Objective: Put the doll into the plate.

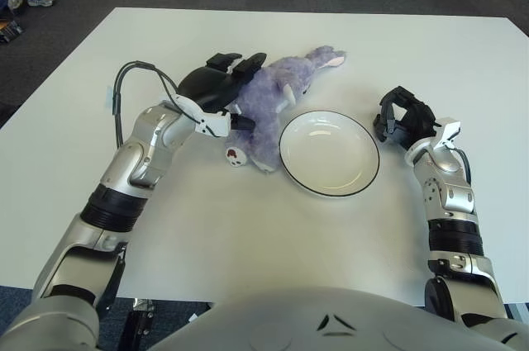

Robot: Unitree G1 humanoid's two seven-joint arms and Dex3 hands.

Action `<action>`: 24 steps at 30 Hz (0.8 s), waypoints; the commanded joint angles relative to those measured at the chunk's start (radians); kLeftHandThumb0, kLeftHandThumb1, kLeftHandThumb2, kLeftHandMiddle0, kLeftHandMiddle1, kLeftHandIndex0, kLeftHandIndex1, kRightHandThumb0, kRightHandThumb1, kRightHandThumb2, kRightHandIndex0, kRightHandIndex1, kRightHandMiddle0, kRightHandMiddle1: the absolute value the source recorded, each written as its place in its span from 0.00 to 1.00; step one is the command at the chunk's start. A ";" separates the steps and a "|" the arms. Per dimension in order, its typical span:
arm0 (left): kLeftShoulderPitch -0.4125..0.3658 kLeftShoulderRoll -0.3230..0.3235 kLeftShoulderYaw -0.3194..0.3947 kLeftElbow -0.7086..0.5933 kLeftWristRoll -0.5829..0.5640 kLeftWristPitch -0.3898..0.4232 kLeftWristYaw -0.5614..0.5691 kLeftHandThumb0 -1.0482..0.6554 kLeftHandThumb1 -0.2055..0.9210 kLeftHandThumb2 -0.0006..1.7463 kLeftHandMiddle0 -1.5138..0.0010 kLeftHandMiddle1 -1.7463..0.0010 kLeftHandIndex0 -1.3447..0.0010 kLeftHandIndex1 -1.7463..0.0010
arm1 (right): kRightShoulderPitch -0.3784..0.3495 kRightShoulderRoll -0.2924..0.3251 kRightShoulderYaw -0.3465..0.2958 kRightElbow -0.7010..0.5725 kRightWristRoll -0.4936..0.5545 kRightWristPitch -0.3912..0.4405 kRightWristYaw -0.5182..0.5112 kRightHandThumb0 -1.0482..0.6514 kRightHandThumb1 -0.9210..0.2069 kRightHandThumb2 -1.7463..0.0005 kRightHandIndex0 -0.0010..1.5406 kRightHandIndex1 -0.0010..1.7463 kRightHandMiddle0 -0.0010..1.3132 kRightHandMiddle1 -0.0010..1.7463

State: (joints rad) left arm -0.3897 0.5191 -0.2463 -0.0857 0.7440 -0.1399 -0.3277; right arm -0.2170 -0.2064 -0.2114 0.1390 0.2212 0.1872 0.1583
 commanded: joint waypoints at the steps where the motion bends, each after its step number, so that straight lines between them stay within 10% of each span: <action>1: -0.022 -0.010 -0.014 0.018 0.009 0.007 0.015 0.03 1.00 0.25 1.00 0.81 1.00 1.00 | 0.020 -0.005 0.001 -0.003 -0.002 0.029 0.001 0.36 0.39 0.36 0.79 1.00 0.37 1.00; 24: -0.092 -0.046 -0.088 0.128 0.097 0.002 0.083 0.00 1.00 0.29 1.00 0.65 1.00 0.83 | 0.025 -0.007 -0.001 -0.020 0.003 0.047 0.010 0.36 0.38 0.37 0.78 1.00 0.36 1.00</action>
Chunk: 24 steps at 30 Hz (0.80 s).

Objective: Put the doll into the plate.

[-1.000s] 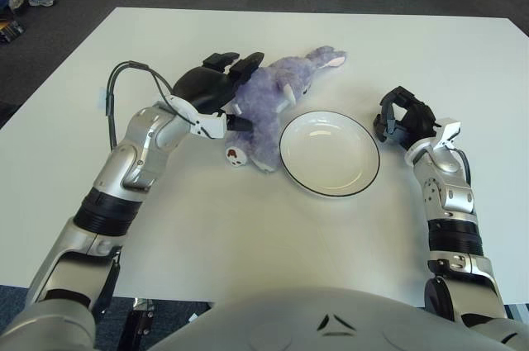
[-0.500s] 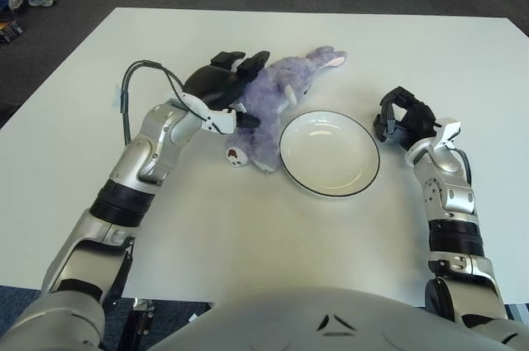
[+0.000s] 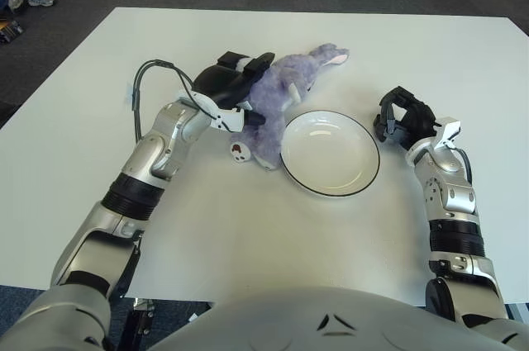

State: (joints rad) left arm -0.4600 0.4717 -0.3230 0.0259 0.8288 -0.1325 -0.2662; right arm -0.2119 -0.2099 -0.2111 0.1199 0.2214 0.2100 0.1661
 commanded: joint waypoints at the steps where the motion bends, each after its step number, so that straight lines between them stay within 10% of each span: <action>1: -0.022 0.002 -0.013 0.019 0.013 -0.008 0.025 0.01 1.00 0.29 1.00 0.65 1.00 0.83 | 0.020 -0.004 -0.002 -0.002 0.003 0.025 0.003 0.36 0.38 0.37 0.78 1.00 0.36 1.00; 11: -0.041 -0.009 -0.038 0.052 0.019 -0.028 0.056 0.07 0.97 0.22 0.99 0.66 1.00 0.75 | 0.024 -0.006 -0.003 -0.007 0.007 0.023 0.016 0.36 0.37 0.38 0.79 1.00 0.36 1.00; 18: -0.052 -0.021 -0.050 0.079 0.004 -0.033 0.060 0.15 0.79 0.29 1.00 0.26 1.00 0.61 | 0.029 -0.006 -0.003 -0.013 0.007 0.021 0.023 0.36 0.38 0.37 0.79 1.00 0.36 1.00; 24: -0.074 -0.015 -0.064 0.121 -0.013 -0.077 0.052 0.21 0.61 0.44 0.99 0.14 1.00 0.45 | 0.029 -0.007 -0.003 -0.011 0.005 0.018 0.030 0.36 0.38 0.37 0.79 1.00 0.37 1.00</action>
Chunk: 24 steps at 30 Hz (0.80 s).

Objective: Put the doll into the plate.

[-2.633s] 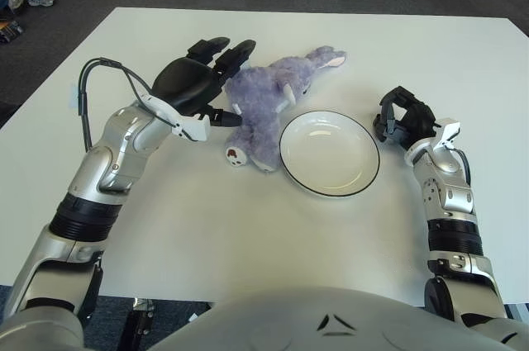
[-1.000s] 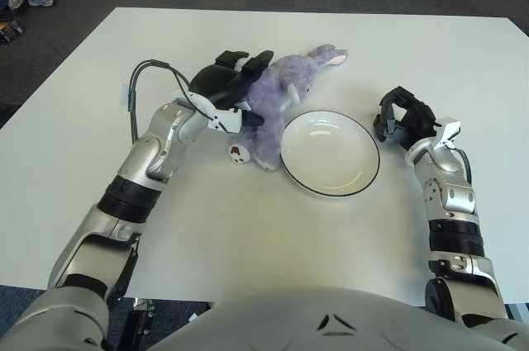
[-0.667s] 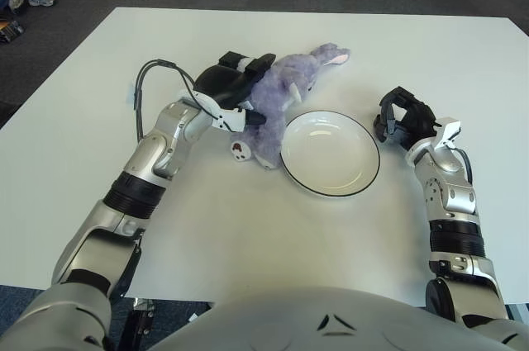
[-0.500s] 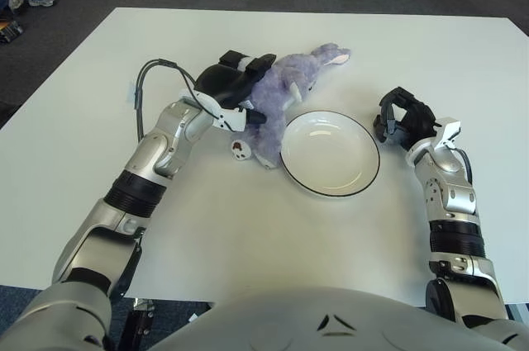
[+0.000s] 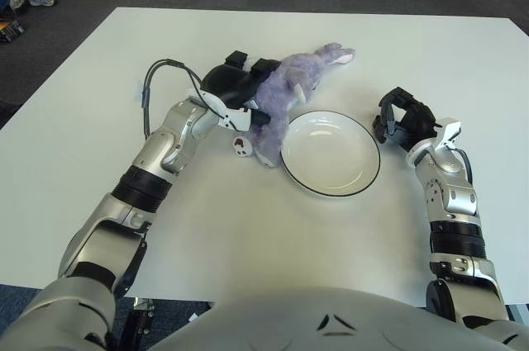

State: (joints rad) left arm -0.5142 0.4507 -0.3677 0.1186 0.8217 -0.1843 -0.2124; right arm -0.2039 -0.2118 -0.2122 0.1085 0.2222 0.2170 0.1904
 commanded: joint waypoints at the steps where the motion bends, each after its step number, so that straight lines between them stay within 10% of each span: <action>1: -0.028 0.008 -0.024 0.048 -0.012 -0.051 0.005 0.21 0.60 0.44 0.99 0.14 1.00 0.44 | 0.020 -0.006 -0.002 0.002 0.004 0.010 0.008 0.36 0.38 0.37 0.79 1.00 0.37 1.00; 7: -0.065 0.013 -0.036 0.130 -0.068 -0.157 0.001 0.27 0.56 0.52 0.90 0.03 1.00 0.29 | 0.021 -0.012 -0.001 0.000 0.005 0.014 0.017 0.36 0.39 0.36 0.80 1.00 0.37 1.00; 13: -0.089 0.031 -0.050 0.176 -0.094 -0.179 -0.061 0.36 0.55 0.58 0.43 0.00 0.98 0.09 | 0.020 -0.015 -0.003 -0.001 0.005 0.020 0.022 0.36 0.39 0.36 0.81 1.00 0.37 1.00; 16: -0.091 0.039 -0.054 0.180 -0.092 -0.188 -0.059 0.38 0.72 0.50 0.35 0.00 0.83 0.03 | 0.020 -0.015 -0.004 -0.001 0.006 0.022 0.022 0.36 0.39 0.36 0.81 1.00 0.37 1.00; 24: -0.085 0.052 -0.069 0.163 -0.053 -0.194 -0.027 0.39 0.75 0.52 0.29 0.00 0.73 0.00 | 0.019 -0.015 -0.005 0.002 0.008 0.021 0.025 0.36 0.39 0.36 0.81 1.00 0.38 1.00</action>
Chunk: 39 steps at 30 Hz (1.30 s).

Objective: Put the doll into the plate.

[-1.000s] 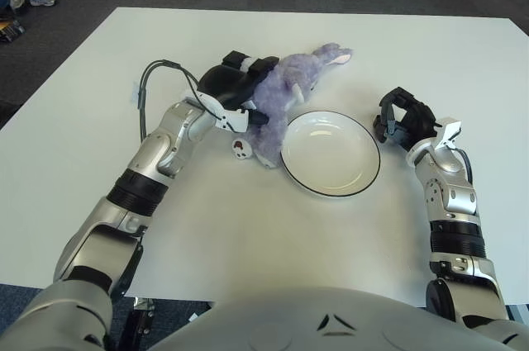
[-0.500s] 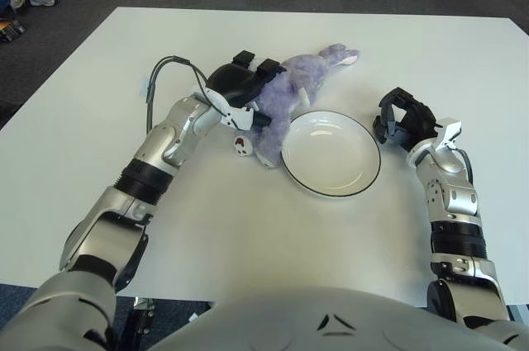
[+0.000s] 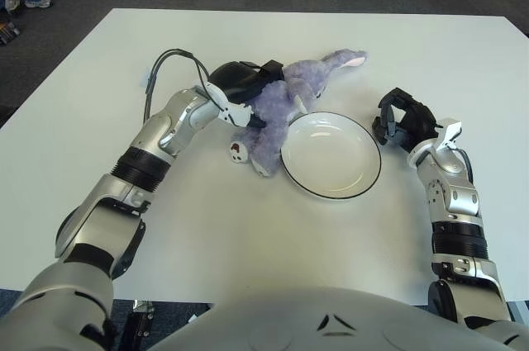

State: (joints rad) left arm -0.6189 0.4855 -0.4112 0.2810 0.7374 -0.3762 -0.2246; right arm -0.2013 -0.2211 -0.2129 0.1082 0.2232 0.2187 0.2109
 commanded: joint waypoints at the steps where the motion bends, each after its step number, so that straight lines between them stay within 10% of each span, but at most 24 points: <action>1: 0.018 0.020 -0.028 -0.006 0.039 0.003 -0.019 0.39 0.74 0.52 0.30 0.00 0.73 0.00 | 0.017 -0.006 -0.004 0.003 0.007 0.018 0.004 0.36 0.40 0.36 0.82 1.00 0.38 1.00; 12: 0.009 0.035 -0.045 -0.046 0.105 0.054 -0.047 0.38 0.68 0.56 0.43 0.00 0.68 0.01 | 0.016 -0.006 -0.004 0.007 0.006 0.014 0.005 0.36 0.41 0.34 0.81 1.00 0.39 1.00; 17: 0.001 0.031 -0.047 -0.037 0.123 0.083 -0.043 0.57 0.43 0.74 0.53 0.00 0.57 0.13 | 0.014 -0.008 -0.004 0.007 0.007 0.016 0.009 0.36 0.42 0.34 0.82 1.00 0.39 1.00; 28: 0.014 0.015 -0.040 -0.018 0.123 0.100 0.032 0.61 0.30 0.79 0.56 0.00 0.38 0.25 | 0.012 -0.011 -0.003 0.015 0.005 0.014 0.018 0.36 0.42 0.34 0.82 1.00 0.39 1.00; 39: 0.036 -0.002 -0.023 -0.030 0.115 0.128 0.107 0.62 0.15 0.91 0.43 0.19 0.40 0.01 | 0.009 -0.011 -0.003 0.020 0.005 0.015 0.021 0.36 0.42 0.34 0.82 1.00 0.39 1.00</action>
State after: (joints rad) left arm -0.6115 0.4833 -0.4369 0.2375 0.8358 -0.2581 -0.1448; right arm -0.2010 -0.2249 -0.2129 0.1091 0.2230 0.2187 0.2284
